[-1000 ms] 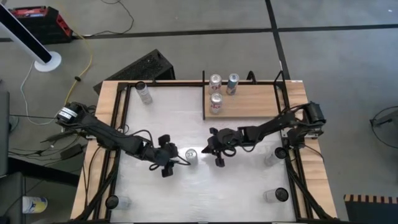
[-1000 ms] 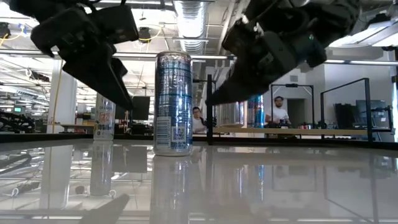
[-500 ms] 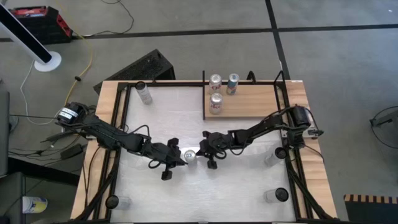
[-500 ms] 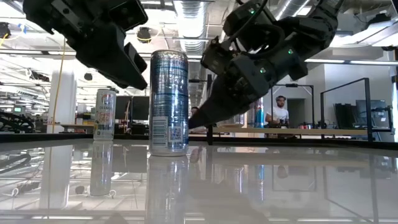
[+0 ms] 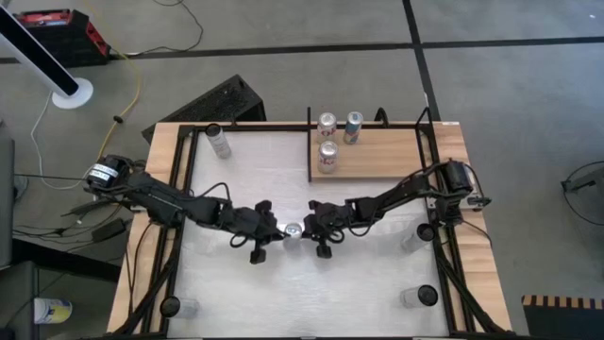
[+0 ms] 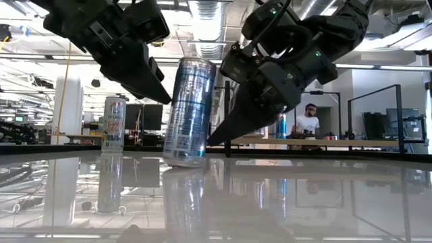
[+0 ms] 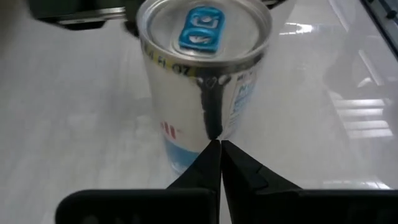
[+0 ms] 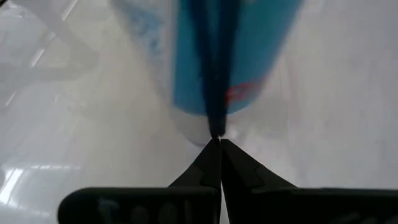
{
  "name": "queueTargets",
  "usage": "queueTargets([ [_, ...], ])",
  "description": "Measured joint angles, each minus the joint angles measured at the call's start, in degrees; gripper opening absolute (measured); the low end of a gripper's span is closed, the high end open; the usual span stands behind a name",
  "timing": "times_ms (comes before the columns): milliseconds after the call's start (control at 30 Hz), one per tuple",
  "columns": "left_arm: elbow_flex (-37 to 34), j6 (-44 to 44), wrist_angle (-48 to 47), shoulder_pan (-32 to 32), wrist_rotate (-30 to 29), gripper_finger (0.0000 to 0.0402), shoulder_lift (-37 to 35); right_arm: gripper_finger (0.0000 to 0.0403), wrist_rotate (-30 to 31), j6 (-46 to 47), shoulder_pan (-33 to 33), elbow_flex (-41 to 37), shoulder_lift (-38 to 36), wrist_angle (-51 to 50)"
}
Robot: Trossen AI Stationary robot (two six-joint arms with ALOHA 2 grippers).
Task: Place canned beverage on shelf
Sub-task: Put the blue soda can aligned with the other blue soda can on the shelf
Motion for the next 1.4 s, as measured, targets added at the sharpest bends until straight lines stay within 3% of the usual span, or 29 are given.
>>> queueTargets([
  [300,0.0,0.0,-1.9,1.0,0.2,0.0,0.0,0.0026,-0.1,0.0,1.1,0.0,0.0,-1.2],
  [433,0.0,-0.4,-3.2,1.0,-0.1,0.0,0.0,0.0026,-1.4,-0.5,1.2,-0.1,-1.8,-7.4],
  [567,0.0,-2.6,-5.1,1.0,3.3,0.0,0.0,0.0026,-0.6,-0.7,0.6,-0.2,-4.8,-11.7],
  [833,0.0,-4.1,-2.6,-0.3,4.4,0.0,2.4,0.0021,4.7,-3.4,0.6,0.0,-8.9,-5.3],
  [1133,0.0,-3.3,1.8,0.2,4.3,0.0,7.2,0.0021,5.0,-3.6,1.2,0.0,-8.9,-4.1],
  [1400,0.0,-2.3,2.5,2.2,4.5,0.0,7.3,0.0022,4.5,-3.5,3.0,0.0,-8.9,-3.1],
])
